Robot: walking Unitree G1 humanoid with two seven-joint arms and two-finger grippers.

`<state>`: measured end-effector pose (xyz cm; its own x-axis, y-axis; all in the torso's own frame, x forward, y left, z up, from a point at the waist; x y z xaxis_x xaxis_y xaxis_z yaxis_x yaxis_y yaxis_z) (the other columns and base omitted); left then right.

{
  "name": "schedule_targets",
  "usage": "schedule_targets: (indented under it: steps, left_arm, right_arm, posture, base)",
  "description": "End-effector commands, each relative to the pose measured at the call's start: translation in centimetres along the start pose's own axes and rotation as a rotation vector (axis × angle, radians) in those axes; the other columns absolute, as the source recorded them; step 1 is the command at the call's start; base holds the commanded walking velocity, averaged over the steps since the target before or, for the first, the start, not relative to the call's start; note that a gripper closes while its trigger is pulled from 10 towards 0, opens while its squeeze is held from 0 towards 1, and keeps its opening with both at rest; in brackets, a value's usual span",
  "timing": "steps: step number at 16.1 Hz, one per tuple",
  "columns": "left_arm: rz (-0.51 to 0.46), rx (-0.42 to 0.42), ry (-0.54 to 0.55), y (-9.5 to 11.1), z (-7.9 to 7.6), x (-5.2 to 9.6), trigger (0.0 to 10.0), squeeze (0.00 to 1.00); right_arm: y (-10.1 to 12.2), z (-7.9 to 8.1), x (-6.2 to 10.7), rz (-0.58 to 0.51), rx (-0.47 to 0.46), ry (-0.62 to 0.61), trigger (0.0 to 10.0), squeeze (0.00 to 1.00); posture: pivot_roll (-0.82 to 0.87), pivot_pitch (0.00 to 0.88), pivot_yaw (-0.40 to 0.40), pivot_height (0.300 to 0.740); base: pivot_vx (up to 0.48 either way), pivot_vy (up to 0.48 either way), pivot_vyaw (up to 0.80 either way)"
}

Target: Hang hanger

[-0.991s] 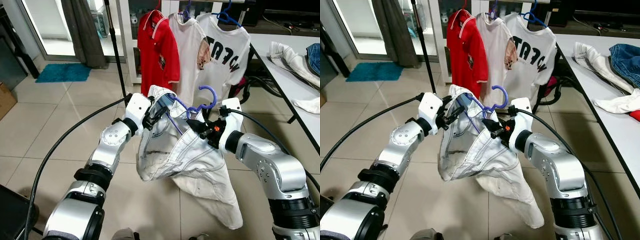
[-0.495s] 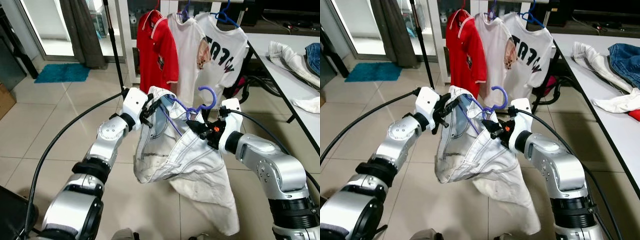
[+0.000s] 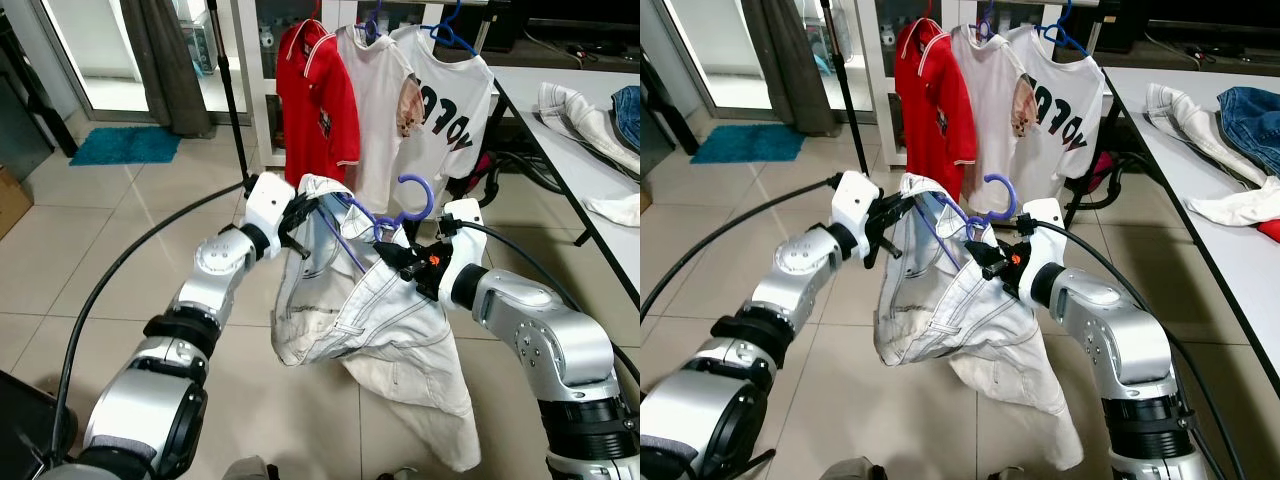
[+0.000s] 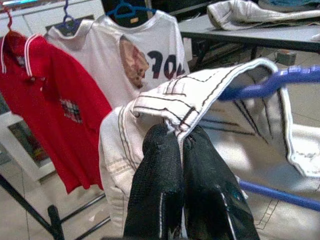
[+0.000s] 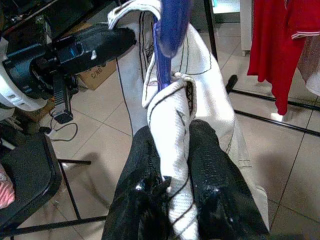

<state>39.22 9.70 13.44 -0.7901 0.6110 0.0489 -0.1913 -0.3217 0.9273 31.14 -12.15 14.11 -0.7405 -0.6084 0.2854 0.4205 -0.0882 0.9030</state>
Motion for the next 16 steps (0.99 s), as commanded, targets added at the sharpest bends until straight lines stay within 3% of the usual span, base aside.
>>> schedule_targets:
  steps: [1,6,12,15,16]
  left_arm:
    - [-0.022,-0.016,0.002,0.7,0.6,-0.1,0.0,0.0]
    - [-0.074,0.017,0.022,2.0,2.5,0.3,0.0,0.0]
    - [-0.108,0.012,0.031,4.5,6.2,0.9,0.0,0.0]
    - [-0.098,0.021,0.056,5.2,7.1,0.5,0.0,0.0]
    - [-0.052,0.018,0.05,4.7,7.0,0.3,0.0,0.0]
  right_arm:
    - [1.2,0.5,0.3,-0.051,0.031,0.018,0.0,0.0]
    - [0.1,0.1,0.3,0.004,0.054,-0.014,0.0,0.0]
    - [-1.9,-0.7,0.5,0.12,0.146,-0.047,0.0,0.0]
    - [-2.1,-0.6,0.5,0.127,0.167,-0.04,0.0,0.0]
    - [-1.4,-0.6,0.4,0.079,0.176,-0.046,0.0,0.0]
  posture:
    - [-0.06,0.0,0.04,0.74]
    - [-0.06,0.0,0.033,0.74]
    - [-0.05,0.0,0.027,0.74]
    - [-0.05,0.0,0.026,0.74]
    - [-0.05,0.0,0.028,0.74]
  base:
    - [0.0,0.0,0.0]
    - [0.0,0.0,0.0]
    - [0.0,0.0,0.0]
    - [0.0,0.0,0.0]
    - [0.0,0.0,0.0]
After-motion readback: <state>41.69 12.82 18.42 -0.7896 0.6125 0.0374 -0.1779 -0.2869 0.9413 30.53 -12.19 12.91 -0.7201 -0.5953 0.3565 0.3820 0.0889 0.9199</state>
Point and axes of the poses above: a point about 5 cm out from each wrist's last joint towards the gripper, its own x axis pointing back from the gripper into the wrist, its own y axis along the axis of the wrist's last joint, z = x × y, the point moved 3 cm from there along -x, pointing out of the wrist towards the gripper, and after that the axes turned 9 degrees about -x, right-handed, at the moved point
